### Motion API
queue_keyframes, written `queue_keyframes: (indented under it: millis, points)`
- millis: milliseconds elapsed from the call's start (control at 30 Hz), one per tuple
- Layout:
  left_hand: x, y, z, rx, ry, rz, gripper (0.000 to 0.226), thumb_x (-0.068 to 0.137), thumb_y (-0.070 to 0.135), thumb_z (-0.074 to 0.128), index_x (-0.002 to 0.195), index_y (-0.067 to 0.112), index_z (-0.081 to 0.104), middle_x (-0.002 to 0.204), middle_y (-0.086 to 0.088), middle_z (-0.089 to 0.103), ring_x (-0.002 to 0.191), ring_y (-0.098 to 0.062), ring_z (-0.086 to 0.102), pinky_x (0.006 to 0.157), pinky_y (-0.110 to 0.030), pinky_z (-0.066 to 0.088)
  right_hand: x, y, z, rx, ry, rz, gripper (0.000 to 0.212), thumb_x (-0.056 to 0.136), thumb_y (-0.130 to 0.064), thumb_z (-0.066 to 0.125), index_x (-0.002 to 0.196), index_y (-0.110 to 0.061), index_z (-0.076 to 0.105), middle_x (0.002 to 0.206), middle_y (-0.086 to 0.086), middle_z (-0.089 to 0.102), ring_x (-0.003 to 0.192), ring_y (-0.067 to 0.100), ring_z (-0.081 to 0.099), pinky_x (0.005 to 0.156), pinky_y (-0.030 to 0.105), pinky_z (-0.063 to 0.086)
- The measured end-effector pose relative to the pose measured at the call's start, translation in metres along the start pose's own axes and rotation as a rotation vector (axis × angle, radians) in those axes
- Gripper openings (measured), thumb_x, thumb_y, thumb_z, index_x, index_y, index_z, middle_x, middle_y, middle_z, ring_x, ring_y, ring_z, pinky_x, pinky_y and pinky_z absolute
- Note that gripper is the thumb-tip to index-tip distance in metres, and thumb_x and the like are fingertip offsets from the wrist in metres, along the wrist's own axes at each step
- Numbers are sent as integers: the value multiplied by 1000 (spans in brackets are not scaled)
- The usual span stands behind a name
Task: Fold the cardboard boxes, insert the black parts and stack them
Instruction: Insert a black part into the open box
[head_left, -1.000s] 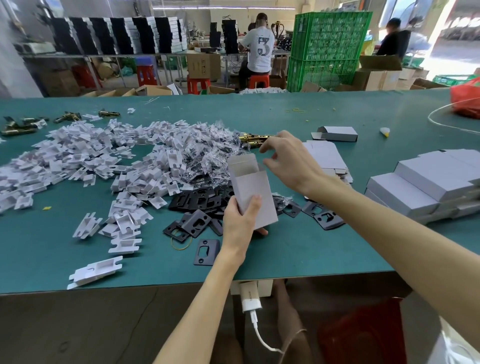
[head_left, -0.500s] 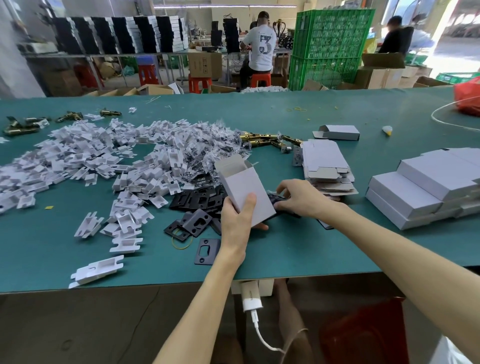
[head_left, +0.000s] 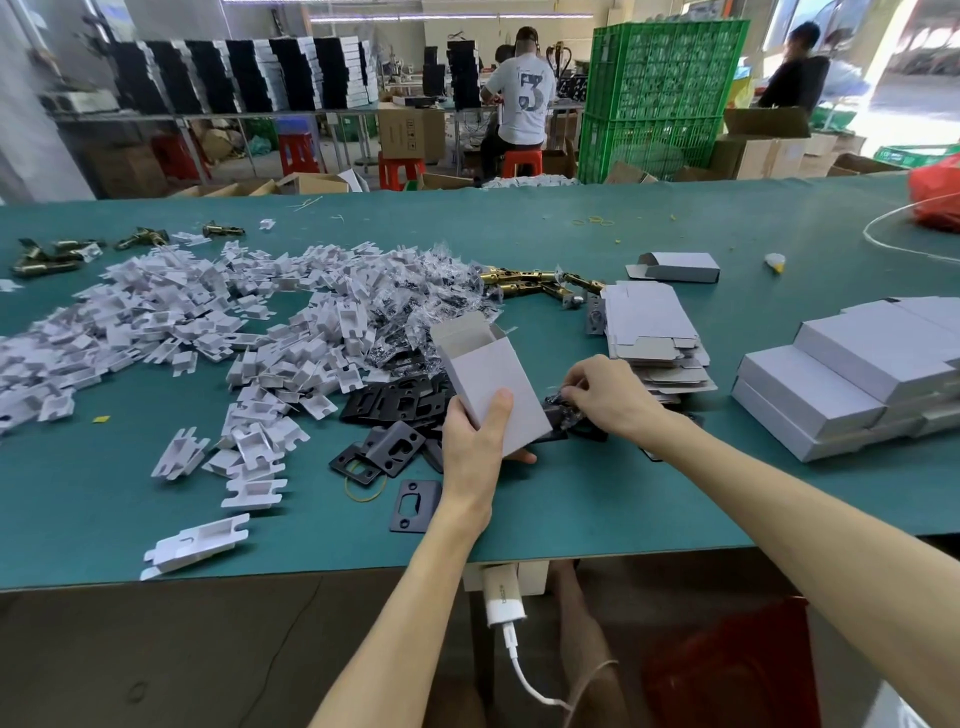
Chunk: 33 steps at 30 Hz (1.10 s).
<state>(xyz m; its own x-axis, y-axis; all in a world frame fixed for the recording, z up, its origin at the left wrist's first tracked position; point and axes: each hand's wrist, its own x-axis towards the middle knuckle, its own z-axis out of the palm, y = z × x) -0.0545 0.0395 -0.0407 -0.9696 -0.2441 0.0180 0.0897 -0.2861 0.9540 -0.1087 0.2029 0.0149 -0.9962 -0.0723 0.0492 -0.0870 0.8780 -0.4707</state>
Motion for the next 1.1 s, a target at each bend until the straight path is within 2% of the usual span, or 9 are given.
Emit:
queue_keyframes:
  millis: [133, 300, 533, 633, 700, 767, 833, 933, 1100]
  points:
    - [0, 0, -1, -10, 14, 4, 30, 100, 26, 69, 118, 7, 56, 110, -22, 67, 82, -24, 70, 51, -35, 59, -2, 6, 0, -22, 41, -55, 23, 99, -19, 62, 118, -9, 70, 116, 12, 69, 111, 30, 60, 100, 43, 49]
    - [2, -1, -2, -42, 55, 22, 33, 102, 26, 67, 123, 5, 55, 112, -22, 68, 84, -28, 73, 51, -35, 59, -11, -5, 6, -204, -23, -338, 33, 92, -37, 71, 121, -23, 70, 127, 3, 55, 128, 27, 38, 107, 45, 38]
    - [1, -1, -2, -36, 54, 19, 32, 101, 26, 68, 120, 4, 54, 108, -21, 69, 77, -20, 73, 50, -33, 58, -6, -6, 10, -220, -85, -248, 33, 87, -37, 77, 114, -19, 72, 125, 4, 58, 122, 29, 36, 105, 45, 38]
    - [1, 0, -1, -33, 46, 20, 31, 101, 25, 68, 120, 5, 55, 106, -18, 69, 79, -21, 73, 50, -33, 58, -6, -5, 1, -160, -68, -234, 27, 84, -33, 80, 105, -17, 74, 114, 5, 64, 116, 28, 45, 96, 37, 42]
    - [0, 1, -1, -38, 38, 21, 31, 100, 24, 68, 121, 5, 56, 105, -17, 68, 80, -22, 71, 49, -34, 58, -5, -5, -8, -2, -48, -167, 16, 82, -25, 82, 92, -15, 74, 95, 7, 72, 94, 25, 64, 72, 23, 46]
    - [-1, 2, -2, -33, 13, 24, 30, 100, 22, 69, 121, 5, 56, 104, -16, 66, 80, -20, 70, 49, -35, 58, -4, -9, -21, 155, 30, -119, 12, 84, -19, 82, 88, -13, 73, 84, 6, 73, 77, 21, 67, 61, 16, 42]
    - [-2, 3, -2, -7, -34, 31, 26, 99, 21, 70, 118, 8, 57, 104, -13, 66, 79, -16, 71, 50, -35, 59, -3, -18, -34, 276, 159, -130, 12, 87, -14, 79, 96, -9, 73, 89, 7, 74, 78, 16, 66, 66, 14, 45]
    - [-4, 3, -1, 66, -117, 36, 23, 98, 23, 72, 114, 13, 59, 100, -6, 66, 78, -12, 71, 50, -35, 58, -4, -40, -57, 424, 307, -220, 16, 88, -13, 77, 102, -7, 72, 91, 8, 76, 82, 21, 71, 73, 25, 53]
    - [-6, 4, 0, 96, -164, 21, 30, 95, 26, 76, 118, 13, 60, 100, -6, 67, 80, -14, 69, 50, -34, 57, -14, -78, -66, 403, 272, -405, 13, 87, -15, 78, 99, -14, 72, 79, 2, 77, 75, 20, 73, 74, 32, 55]
